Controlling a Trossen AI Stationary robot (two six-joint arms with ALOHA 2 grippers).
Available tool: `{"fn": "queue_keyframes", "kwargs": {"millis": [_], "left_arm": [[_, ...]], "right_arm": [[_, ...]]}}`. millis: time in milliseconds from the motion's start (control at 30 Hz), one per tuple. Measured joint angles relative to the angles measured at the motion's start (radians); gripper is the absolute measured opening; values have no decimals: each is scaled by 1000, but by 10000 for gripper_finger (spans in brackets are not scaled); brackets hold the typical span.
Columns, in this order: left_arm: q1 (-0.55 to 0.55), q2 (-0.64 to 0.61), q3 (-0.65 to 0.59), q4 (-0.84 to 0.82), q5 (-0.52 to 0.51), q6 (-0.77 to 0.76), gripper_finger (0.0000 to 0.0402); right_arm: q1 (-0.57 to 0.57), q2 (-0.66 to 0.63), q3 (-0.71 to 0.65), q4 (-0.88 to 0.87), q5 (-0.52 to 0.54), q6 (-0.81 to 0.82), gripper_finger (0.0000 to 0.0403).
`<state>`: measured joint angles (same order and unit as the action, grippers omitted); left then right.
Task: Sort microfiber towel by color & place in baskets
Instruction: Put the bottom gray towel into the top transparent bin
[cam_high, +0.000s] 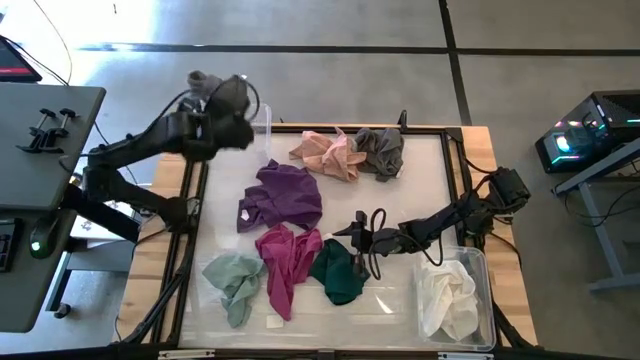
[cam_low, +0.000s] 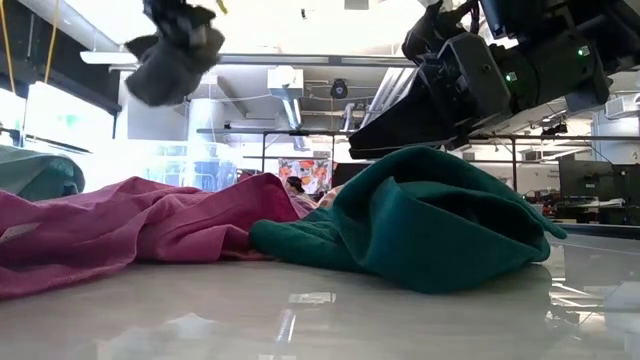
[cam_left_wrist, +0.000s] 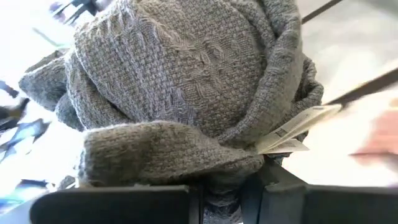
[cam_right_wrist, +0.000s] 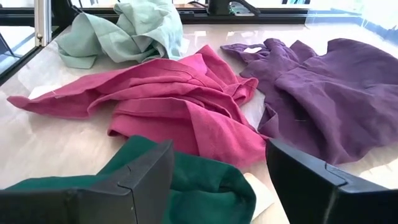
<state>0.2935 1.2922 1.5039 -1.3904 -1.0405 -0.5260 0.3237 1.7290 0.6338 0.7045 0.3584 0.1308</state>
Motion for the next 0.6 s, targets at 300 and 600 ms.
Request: {"fn": "queue_keyframes", "kwargs": {"millis": [300, 600], "left_arm": [[342, 2, -292, 432, 404, 313, 34], [441, 1, -337, 403, 632, 352, 139]], "right_arm": [[0, 0, 0, -1, 0, 29, 250], [-3, 0, 0, 2, 0, 46, 250]]}}
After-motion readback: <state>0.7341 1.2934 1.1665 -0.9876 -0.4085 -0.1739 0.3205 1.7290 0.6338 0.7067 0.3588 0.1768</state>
